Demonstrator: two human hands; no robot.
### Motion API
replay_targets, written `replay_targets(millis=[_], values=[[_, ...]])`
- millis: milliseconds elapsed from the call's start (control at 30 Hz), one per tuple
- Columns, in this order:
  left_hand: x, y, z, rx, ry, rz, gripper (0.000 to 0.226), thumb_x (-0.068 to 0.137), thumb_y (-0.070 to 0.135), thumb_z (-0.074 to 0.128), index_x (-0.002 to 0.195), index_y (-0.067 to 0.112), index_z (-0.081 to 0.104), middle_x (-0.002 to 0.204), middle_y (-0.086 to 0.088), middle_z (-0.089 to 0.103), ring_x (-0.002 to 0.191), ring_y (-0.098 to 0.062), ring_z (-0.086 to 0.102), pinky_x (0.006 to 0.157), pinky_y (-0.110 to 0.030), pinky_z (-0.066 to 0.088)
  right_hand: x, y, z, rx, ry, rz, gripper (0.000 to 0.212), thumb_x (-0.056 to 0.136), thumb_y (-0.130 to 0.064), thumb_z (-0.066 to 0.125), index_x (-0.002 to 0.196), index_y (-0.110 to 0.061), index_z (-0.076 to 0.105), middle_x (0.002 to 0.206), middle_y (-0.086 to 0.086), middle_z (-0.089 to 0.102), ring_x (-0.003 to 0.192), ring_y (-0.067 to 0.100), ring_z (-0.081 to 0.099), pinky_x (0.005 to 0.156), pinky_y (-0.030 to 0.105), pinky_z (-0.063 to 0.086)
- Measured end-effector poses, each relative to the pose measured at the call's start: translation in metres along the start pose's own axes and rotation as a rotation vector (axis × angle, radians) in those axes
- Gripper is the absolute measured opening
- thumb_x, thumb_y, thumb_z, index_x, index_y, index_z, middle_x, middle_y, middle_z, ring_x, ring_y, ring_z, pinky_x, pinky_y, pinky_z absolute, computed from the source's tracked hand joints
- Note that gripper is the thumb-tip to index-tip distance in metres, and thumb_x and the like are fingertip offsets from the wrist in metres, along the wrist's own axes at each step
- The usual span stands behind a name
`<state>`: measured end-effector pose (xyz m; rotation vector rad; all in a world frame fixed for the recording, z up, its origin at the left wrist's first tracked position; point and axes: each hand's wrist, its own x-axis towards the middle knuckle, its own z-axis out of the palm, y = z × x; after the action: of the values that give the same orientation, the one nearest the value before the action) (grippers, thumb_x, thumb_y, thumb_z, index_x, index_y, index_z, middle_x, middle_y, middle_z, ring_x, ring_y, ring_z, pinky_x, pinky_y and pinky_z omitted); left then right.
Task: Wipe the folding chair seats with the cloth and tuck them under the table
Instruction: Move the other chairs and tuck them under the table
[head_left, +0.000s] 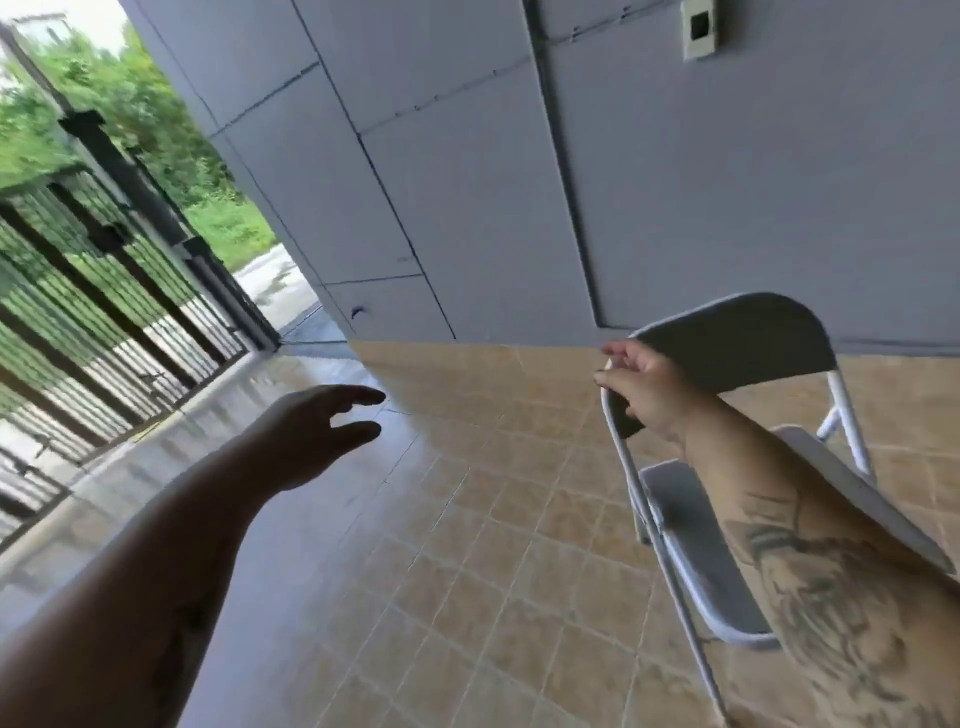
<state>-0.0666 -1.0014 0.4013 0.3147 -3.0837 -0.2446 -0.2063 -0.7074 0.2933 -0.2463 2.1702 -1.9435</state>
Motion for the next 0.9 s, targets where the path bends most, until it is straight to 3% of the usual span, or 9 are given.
replay_targets(millis=[67,167,233,367,500,733,800,900], values=[[0.053,0.001,-0.008,0.046,-0.048,0.139,0.036,0.087,0.038,0.065,0.122,0.043,0.059,0.129,0.004,0.061,0.109,-0.014,0.060,0.086,-0.022,0.037,0.008,0.014,0.010,0.026,0.101,0.046,0.038,0.091,-0.014,0.059,0.129,-0.017,0.054,0.141,0.005,0.051,0.120,0.017,0.050,0.086,0.029,0.043],[0.135,0.006,-0.008,-0.030,-0.097,0.312,0.032,0.085,0.030,0.069,0.112,0.047,0.061,0.125,0.005,0.064,0.111,-0.009,0.058,0.096,-0.026,0.041,0.025,0.028,0.014,0.047,0.235,0.132,0.037,0.091,-0.016,0.059,0.127,-0.020,0.056,0.136,0.001,0.054,0.109,0.012,0.050,0.089,0.028,0.042],[0.187,0.016,0.003,-0.069,-0.110,0.393,0.033,0.085,0.029,0.070,0.112,0.046,0.063,0.122,0.003,0.066,0.112,-0.011,0.059,0.101,-0.033,0.043,0.044,0.038,0.009,0.034,0.288,0.159,0.044,0.091,-0.019,0.059,0.135,-0.020,0.052,0.138,0.000,0.051,0.108,0.011,0.048,0.085,0.025,0.039],[0.277,0.040,0.037,-0.127,-0.189,0.580,0.034,0.085,0.030,0.069,0.105,0.055,0.058,0.120,0.010,0.066,0.113,-0.005,0.058,0.102,-0.035,0.045,0.095,0.050,-0.009,-0.042,0.317,0.191,0.045,0.092,-0.026,0.057,0.136,-0.028,0.048,0.133,-0.004,0.050,0.114,0.013,0.049,0.091,0.028,0.039],[0.362,0.060,0.058,-0.161,-0.201,0.635,0.032,0.086,0.034,0.066,0.108,0.056,0.057,0.123,0.012,0.063,0.115,-0.005,0.057,0.104,-0.039,0.045,0.172,0.038,-0.033,-0.053,0.389,0.226,0.042,0.090,-0.027,0.058,0.131,-0.030,0.051,0.133,-0.003,0.049,0.121,0.020,0.049,0.103,0.035,0.038],[0.497,0.087,0.082,0.025,-0.240,0.827,0.034,0.089,0.042,0.061,0.122,0.045,0.059,0.127,0.014,0.060,0.117,-0.005,0.055,0.101,-0.031,0.043,0.243,0.049,-0.035,-0.047,0.486,0.355,0.041,0.094,-0.029,0.054,0.135,-0.031,0.047,0.141,-0.003,0.045,0.126,0.019,0.045,0.098,0.031,0.037],[0.530,0.109,0.097,0.063,-0.273,0.909,0.032,0.089,0.042,0.061,0.121,0.045,0.059,0.125,0.017,0.060,0.117,-0.006,0.055,0.100,-0.029,0.041,0.247,0.059,-0.032,0.029,0.606,0.392,0.040,0.092,-0.033,0.055,0.132,-0.034,0.049,0.141,-0.004,0.047,0.125,0.019,0.048,0.104,0.037,0.041],[0.568,0.147,0.117,0.153,-0.351,1.132,0.032,0.090,0.041,0.059,0.121,0.046,0.058,0.126,0.021,0.057,0.119,-0.004,0.053,0.101,-0.028,0.039,0.247,0.069,-0.016,0.176,0.829,0.401,0.039,0.090,-0.033,0.057,0.129,-0.036,0.053,0.137,-0.007,0.051,0.121,0.017,0.052,0.102,0.041,0.046]])
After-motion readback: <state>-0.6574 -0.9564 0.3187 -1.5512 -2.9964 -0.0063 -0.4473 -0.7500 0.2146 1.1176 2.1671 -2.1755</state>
